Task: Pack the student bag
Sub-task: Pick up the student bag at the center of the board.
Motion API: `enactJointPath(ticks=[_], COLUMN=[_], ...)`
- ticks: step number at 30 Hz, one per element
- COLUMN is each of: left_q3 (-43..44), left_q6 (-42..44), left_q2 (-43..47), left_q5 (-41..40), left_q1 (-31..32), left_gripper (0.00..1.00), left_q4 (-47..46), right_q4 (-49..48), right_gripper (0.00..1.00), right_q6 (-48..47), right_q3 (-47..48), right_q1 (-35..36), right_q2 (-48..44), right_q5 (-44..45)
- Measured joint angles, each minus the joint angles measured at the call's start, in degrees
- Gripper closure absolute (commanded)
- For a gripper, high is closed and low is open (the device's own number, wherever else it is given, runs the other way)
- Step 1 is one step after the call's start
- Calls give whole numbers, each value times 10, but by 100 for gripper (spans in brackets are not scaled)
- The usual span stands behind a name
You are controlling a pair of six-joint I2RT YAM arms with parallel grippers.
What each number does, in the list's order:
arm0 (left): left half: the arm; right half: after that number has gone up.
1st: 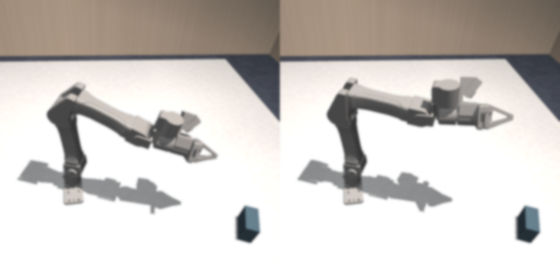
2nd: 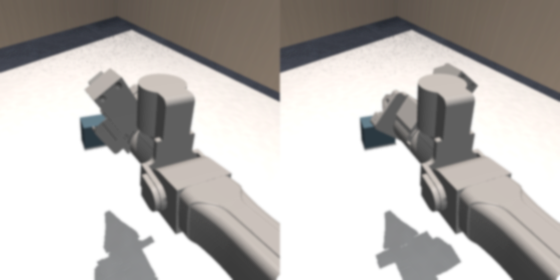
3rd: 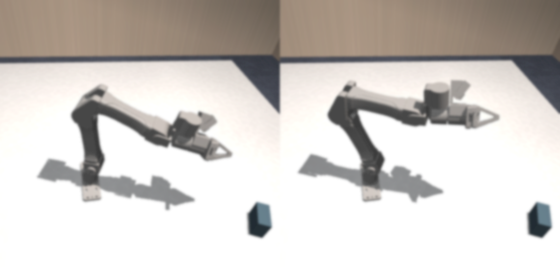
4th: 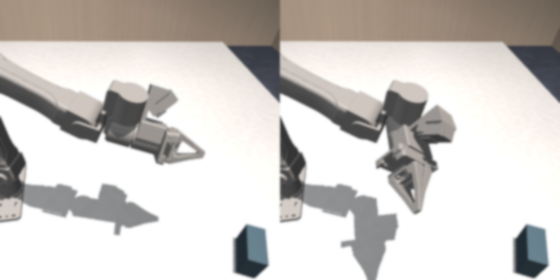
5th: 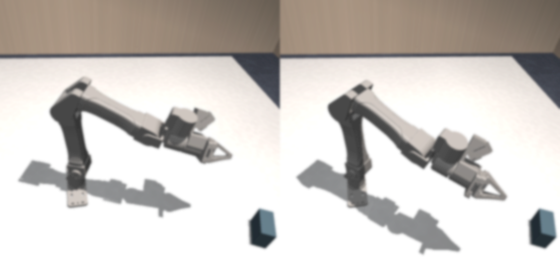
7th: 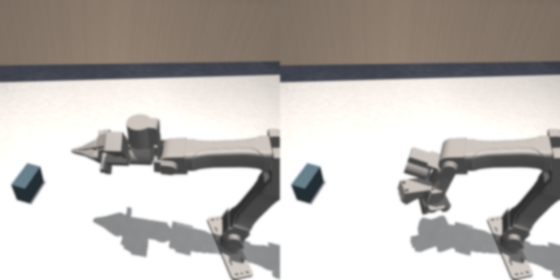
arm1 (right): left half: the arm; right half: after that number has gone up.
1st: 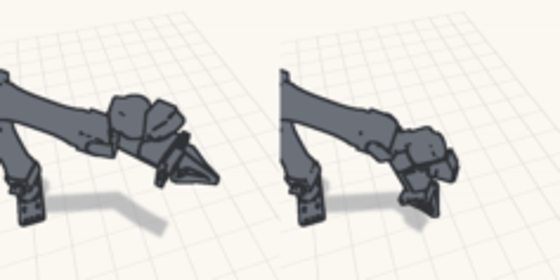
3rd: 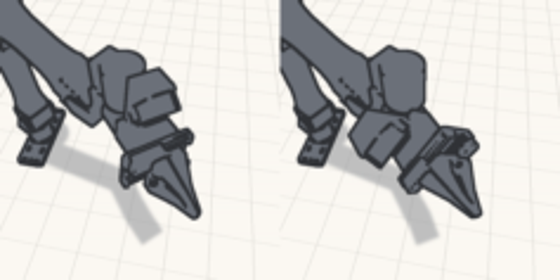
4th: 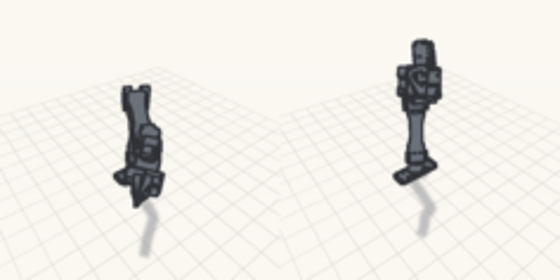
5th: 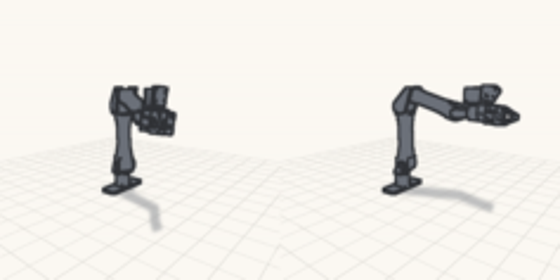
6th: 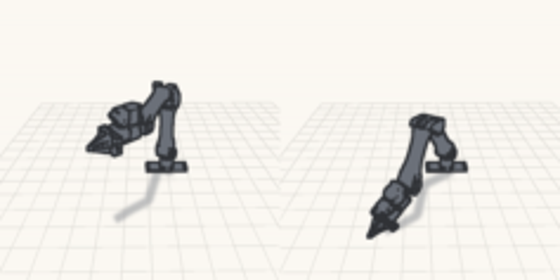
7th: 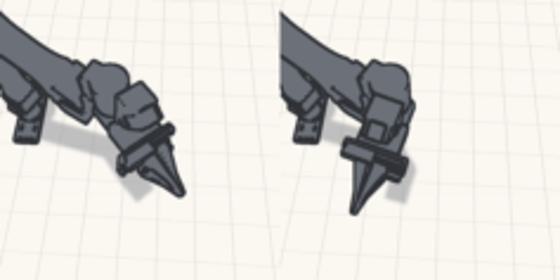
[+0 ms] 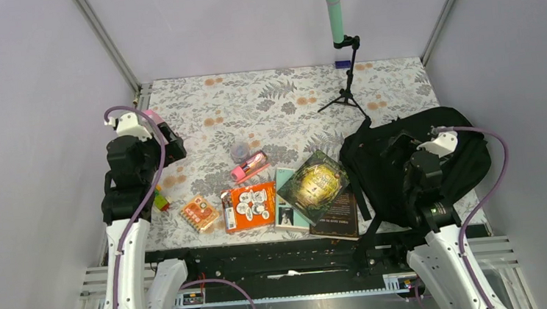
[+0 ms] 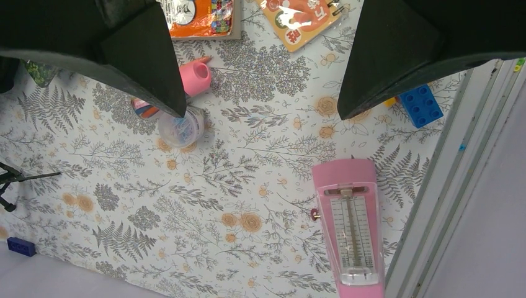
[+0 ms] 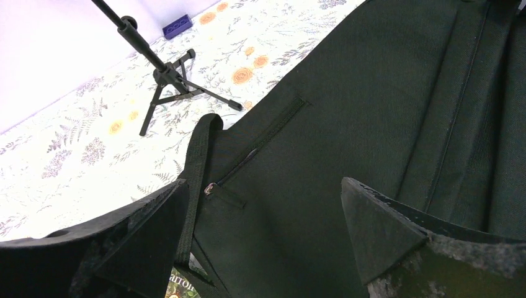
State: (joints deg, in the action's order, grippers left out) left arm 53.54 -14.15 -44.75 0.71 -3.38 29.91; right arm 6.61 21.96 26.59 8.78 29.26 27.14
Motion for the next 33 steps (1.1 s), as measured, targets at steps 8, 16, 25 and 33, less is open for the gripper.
enactJointPath(ticks=[8,16,25,33], left_q3=[21,117,113,77], left_q6=[0,-4,-10,-22], left_q2=[-24,-96,-128,-131], left_q5=[-3,43,123,148], left_q1=[25,118,119,117], left_gripper=[1,1,1,1], left_q4=[15,30,-7,-16], right_q4=[19,58,148,175], right_gripper=[2,2,2,5], right_q6=[13,14,10,9], right_q3=[1,29,99,122], right_q1=[0,0,-2,-2], right_q2=[-15,-16,40,145], right_q5=[3,1,-70,-119])
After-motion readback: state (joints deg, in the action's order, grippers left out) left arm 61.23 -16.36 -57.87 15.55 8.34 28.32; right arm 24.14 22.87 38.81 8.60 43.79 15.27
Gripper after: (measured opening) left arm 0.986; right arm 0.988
